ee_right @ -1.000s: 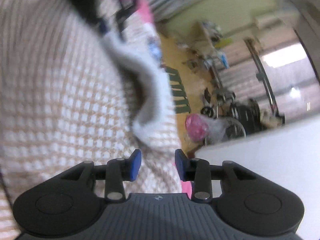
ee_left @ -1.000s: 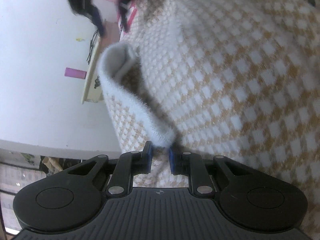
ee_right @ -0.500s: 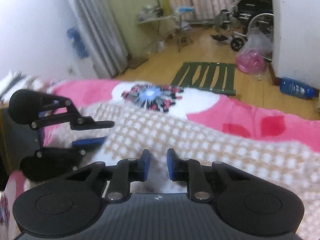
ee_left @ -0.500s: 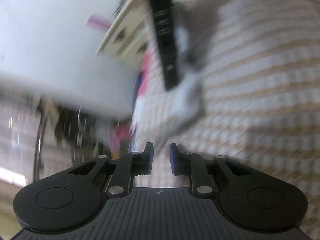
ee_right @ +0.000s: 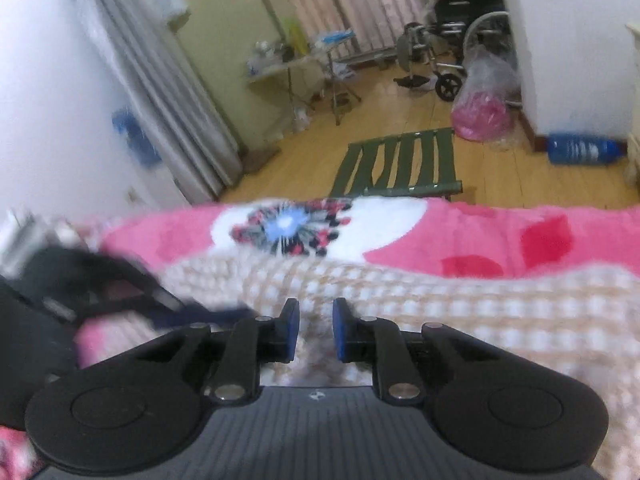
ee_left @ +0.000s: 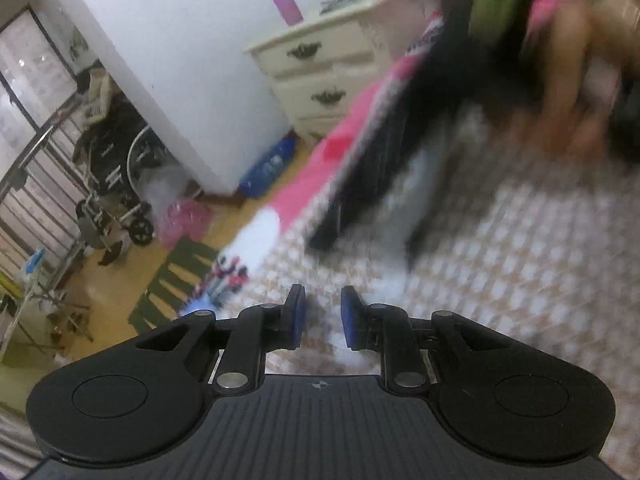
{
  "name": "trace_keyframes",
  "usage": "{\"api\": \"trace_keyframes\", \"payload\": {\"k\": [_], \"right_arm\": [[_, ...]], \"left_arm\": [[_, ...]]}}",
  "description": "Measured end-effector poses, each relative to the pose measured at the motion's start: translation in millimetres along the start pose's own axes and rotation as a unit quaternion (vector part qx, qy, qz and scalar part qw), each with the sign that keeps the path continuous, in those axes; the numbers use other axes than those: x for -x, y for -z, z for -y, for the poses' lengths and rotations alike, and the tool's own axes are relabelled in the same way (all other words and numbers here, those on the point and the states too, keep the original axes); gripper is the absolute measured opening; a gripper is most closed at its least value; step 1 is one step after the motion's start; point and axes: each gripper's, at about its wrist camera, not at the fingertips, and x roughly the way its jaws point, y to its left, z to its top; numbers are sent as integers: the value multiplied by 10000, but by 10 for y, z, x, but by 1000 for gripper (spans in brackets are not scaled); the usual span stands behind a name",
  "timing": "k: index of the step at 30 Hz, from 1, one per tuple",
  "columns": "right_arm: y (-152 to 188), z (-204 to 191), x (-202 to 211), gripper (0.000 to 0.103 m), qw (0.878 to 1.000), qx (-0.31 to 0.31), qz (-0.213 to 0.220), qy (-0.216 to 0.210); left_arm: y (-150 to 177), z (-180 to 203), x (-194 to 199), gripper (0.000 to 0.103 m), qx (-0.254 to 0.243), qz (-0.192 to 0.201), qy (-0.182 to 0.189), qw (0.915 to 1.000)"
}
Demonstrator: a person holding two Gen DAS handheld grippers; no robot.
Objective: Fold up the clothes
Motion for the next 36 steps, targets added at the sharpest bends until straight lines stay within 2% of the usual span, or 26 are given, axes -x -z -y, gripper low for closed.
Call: {"api": "trace_keyframes", "payload": {"k": [2, 4, 5, 7, 10, 13, 16, 19, 21, 23, 26, 30, 33, 35, 36], "right_arm": [[-2, 73, 298, 22, 9996, -2, 260, -89], [39, 108, 492, 22, 9993, 350, 109, 105], [86, 144, 530, 19, 9979, 546, -90, 350], [188, 243, 514, 14, 9925, 834, -341, 828], [191, 393, 391, 10, 9929, 675, -295, 929], [135, 390, 192, 8, 9889, 933, -261, 1130], [208, 380, 246, 8, 9880, 1029, -292, 1115], [438, 398, 396, 8, 9858, 1211, -309, 1120], [447, 432, 467, 8, 9890, 980, -272, 1074], [361, 415, 514, 8, 9897, 871, -358, 1080], [178, 344, 705, 13, 9914, 795, -163, 1026], [-25, 402, 809, 12, 9927, 508, 313, 1049], [115, 742, 435, 8, 9874, 165, -284, 1550], [295, 847, 401, 8, 9896, 140, -1, 1435], [274, 834, 457, 8, 9898, 63, 27, 1423]], "left_arm": [[92, 8, -12, 21, -15, 62, -17, 10000], [145, 11, 11, 21, -187, 103, -62, 9998], [201, 72, 51, 21, -299, 111, -105, 9994], [313, 194, 130, 21, -520, 127, -189, 9984], [360, 279, 110, 21, -732, 155, -341, 9966], [365, 362, 80, 20, -933, 173, -515, 9942], [422, 527, 191, 14, -960, 131, -590, 9935], [618, 749, 256, 9, -1405, 351, -862, 9857], [617, 766, 256, 9, -1396, 369, -943, 9850], [567, 714, 294, 12, -1295, 342, -875, 9871], [532, 636, 382, 15, -1015, 318, -688, 9919], [561, 622, 347, 15, -836, 306, -603, 9942], [535, 607, 300, 15, -653, 265, -585, 9958], [514, 582, 292, 15, -552, 244, -558, 9966], [500, 561, 303, 20, -534, 224, -552, 9968]]}}
